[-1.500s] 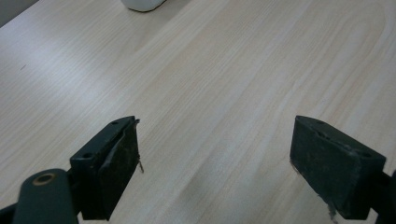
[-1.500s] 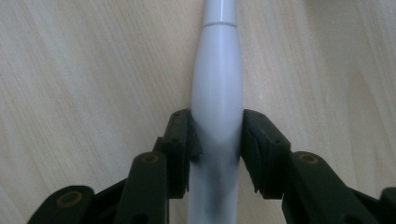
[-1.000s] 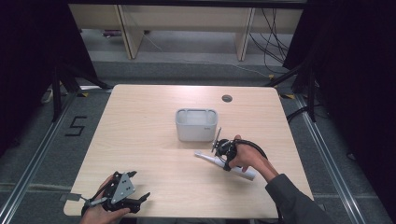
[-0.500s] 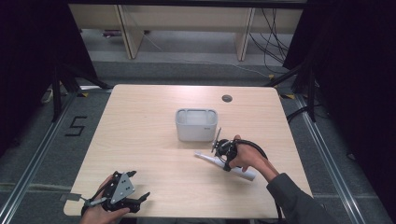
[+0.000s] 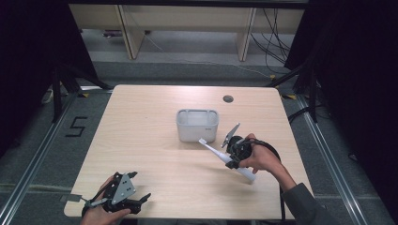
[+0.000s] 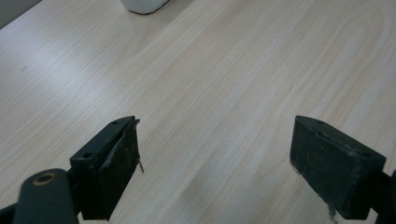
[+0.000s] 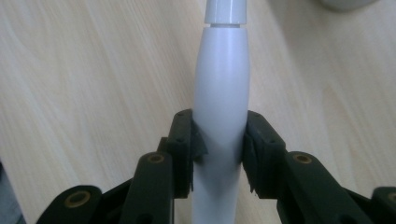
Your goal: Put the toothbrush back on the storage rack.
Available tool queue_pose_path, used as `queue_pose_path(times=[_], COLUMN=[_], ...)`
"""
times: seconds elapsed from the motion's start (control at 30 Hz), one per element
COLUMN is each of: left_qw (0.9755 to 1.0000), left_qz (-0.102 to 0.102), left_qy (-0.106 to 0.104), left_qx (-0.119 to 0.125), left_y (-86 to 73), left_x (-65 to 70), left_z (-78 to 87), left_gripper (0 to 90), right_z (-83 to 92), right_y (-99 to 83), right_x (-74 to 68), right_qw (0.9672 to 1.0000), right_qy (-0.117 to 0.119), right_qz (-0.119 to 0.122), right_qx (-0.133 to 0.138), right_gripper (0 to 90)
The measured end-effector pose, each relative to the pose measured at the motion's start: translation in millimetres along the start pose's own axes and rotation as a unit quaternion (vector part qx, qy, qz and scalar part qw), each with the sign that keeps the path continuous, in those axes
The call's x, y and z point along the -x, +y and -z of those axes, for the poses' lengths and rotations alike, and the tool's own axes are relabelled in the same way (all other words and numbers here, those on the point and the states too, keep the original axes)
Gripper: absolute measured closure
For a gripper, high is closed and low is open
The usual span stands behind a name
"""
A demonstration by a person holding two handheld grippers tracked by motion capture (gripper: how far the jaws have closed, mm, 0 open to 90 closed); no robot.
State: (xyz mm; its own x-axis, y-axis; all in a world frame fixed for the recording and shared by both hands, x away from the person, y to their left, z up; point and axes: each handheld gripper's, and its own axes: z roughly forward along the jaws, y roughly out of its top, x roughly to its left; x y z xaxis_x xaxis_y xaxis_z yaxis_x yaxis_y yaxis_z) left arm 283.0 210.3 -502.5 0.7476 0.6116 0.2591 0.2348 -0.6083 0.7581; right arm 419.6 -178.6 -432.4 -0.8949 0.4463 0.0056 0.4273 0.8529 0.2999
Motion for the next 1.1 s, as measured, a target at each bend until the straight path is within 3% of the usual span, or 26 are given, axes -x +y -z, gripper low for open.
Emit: queue_pose_path(times=[0.03,0.07,0.1,0.17,0.2,0.23,0.27,0.3,0.33,0.4,0.5,0.53,0.57,0.6,0.67,0.73,0.8,0.83,0.97,1.0,1.07,1.1], left_qw=[1.0,1.0,1.0,1.0,1.0,1.0,1.0,1.0,1.0,1.0,1.0,1.0,1.0,1.0,1.0,1.0,1.0,1.0,1.0,1.0,1.0,1.0], left_qz=[0.0,-0.002,-0.002,0.0,0.0,-0.002,-0.002,-0.002,-0.001,-0.001,0.001,-0.001,-0.001,-0.001,0.0,0.0,0.0,0.0,-0.001,-0.006,0.0,-0.004], left_qy=[0.0,-0.001,-0.001,-0.002,-0.002,-0.002,-0.002,-0.002,-0.001,-0.002,0.0,-0.002,-0.002,-0.001,-0.001,-0.002,-0.002,-0.001,-0.001,-0.001,0.001,0.003], left_qx=[0.0,-0.004,-0.004,-0.003,-0.003,-0.003,-0.003,-0.005,-0.005,-0.004,0.0,-0.003,-0.003,-0.004,-0.003,-0.003,-0.003,-0.003,-0.003,-0.006,0.0,0.002], left_y=[0.0,0.3,0.3,0.1,0.1,0.2,0.2,0.3,0.3,0.1,-0.1,0.3,0.3,0.3,0.2,0.2,0.2,0.2,0.2,0.2,0.3,0.6], left_x=[0.0,-0.3,-0.3,-0.2,-0.2,-0.2,-0.2,-0.1,-0.2,-0.2,0.2,-0.1,-0.1,-0.4,-0.4,-0.3,-0.3,-0.3,-0.5,-1.3,0.2,-0.2], left_z=[0.0,0.5,0.5,0.2,0.2,0.2,0.2,0.4,0.5,0.3,0.0,0.7,0.7,0.7,0.5,0.6,0.6,0.5,0.5,0.9,0.7,1.1], left_gripper=[15.2,15.2,15.2,15.2,15.2,15.2,15.2,15.2,15.2,15.2,15.2,15.2,15.2,15.2,15.2,15.2,15.2,15.2,15.2,15.2,15.2,15.2], right_z=[0.0,8.2,8.2,19.2,19.2,24.5,24.5,27.3,28.5,29.6,31.9,33.2,33.2,34.1,33.9,34.7,34.7,34.2,35.3,35.2,36.4,36.2], right_y=[0.0,-2.1,-2.1,-5.0,-5.0,-5.5,-5.5,-5.1,-5.2,-4.3,-3.1,-2.3,-2.3,-1.6,-0.9,0.0,0.2,0.7,1.6,2.7,2.5,2.5], right_x=[0.0,0.5,0.5,0.2,0.2,-0.3,-0.3,1.5,-0.1,0.3,0.4,0.3,0.3,0.3,1.1,1.1,0.3,2.1,1.3,1.7,2.3,4.4], right_qw=[1.0,0.9992,0.9992,0.9969,0.9969,0.9941,0.9941,0.9901,0.9882,0.9837,0.9827,0.9796,0.9796,0.9759,0.9749,0.9711,0.9701,0.9673,0.9659,0.9615,0.96,0.9551], right_qy=[0.0,0.005,0.005,0.008,0.008,-0.004,-0.004,-0.015,-0.012,-0.019,-0.019,-0.019,-0.019,-0.022,-0.019,-0.023,-0.018,-0.023,-0.022,-0.025,-0.033,-0.041], right_qz=[0.0,0.003,0.003,-0.009,-0.009,-0.014,-0.014,-0.006,-0.023,-0.014,-0.014,-0.022,-0.022,-0.028,-0.026,-0.029,-0.039,-0.035,-0.043,-0.037,-0.037,-0.037], right_qx=[0.0,0.038,0.038,0.078,0.078,0.108,0.108,0.139,0.151,0.178,0.184,0.199,0.199,0.216,0.22,0.236,0.239,0.25,0.254,0.271,0.275,0.291], right_gripper=[66.8,66.8,66.8,66.8,66.8,66.8,66.8,66.8,66.8,66.8,66.8,66.8,66.8,66.8,66.8,66.8,66.8,66.8,66.8,66.8,66.8,66.8])
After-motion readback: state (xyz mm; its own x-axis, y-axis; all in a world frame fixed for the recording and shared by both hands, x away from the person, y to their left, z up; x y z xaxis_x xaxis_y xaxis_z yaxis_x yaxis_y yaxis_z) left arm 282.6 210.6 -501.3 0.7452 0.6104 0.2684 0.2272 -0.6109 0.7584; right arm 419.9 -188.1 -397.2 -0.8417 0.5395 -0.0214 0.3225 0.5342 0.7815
